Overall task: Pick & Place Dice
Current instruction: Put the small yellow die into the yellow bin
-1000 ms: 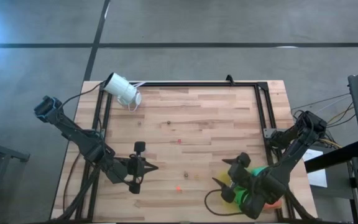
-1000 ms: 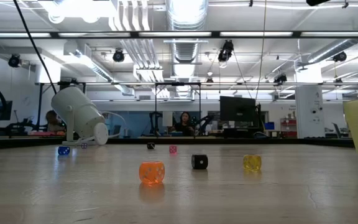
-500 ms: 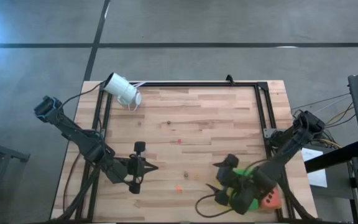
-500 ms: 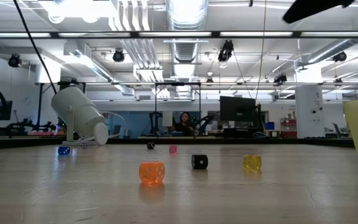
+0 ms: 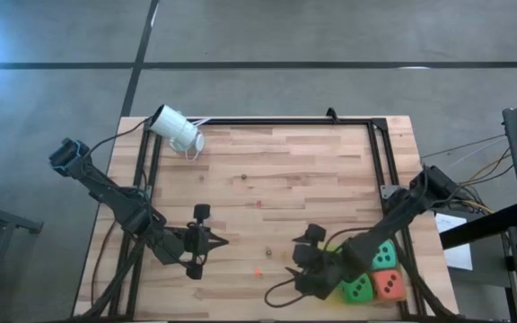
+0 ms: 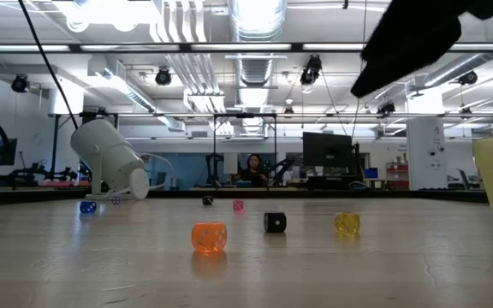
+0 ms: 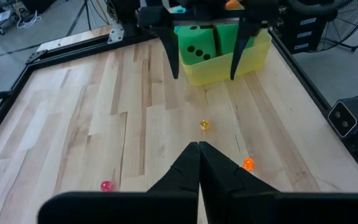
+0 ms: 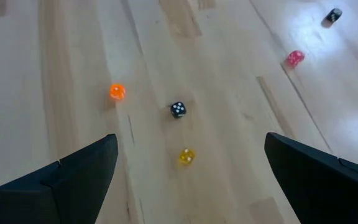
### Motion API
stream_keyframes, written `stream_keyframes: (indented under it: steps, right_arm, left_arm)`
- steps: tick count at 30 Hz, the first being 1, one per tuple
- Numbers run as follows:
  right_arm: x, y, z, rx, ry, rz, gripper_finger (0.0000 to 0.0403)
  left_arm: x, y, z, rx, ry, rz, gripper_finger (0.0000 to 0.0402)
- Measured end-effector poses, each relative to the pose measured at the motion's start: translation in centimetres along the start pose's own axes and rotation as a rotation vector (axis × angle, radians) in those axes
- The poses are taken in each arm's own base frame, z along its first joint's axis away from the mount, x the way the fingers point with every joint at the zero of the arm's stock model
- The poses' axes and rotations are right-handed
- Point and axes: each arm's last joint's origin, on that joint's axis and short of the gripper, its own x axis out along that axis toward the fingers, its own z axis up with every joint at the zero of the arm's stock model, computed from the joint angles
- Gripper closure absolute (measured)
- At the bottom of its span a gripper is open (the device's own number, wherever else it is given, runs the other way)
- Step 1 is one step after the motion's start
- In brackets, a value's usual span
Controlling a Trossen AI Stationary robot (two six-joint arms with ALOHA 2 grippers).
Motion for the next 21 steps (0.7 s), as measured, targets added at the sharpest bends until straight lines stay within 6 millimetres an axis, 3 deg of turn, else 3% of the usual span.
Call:
stream_keyframes:
  steps: [12,21]
  right_arm:
    - [2.8,0.2,-0.9,0.005,0.053,-0.028,0.0003]
    - [4.9,0.2,-1.7,0.286,0.086,-0.07,0.0003]
  left_arm:
    - [0.0,0.0,0.0,0.001,0.002,0.0,0.0396]
    - [0.0,0.0,0.0,0.0,0.001,0.0,0.0396]
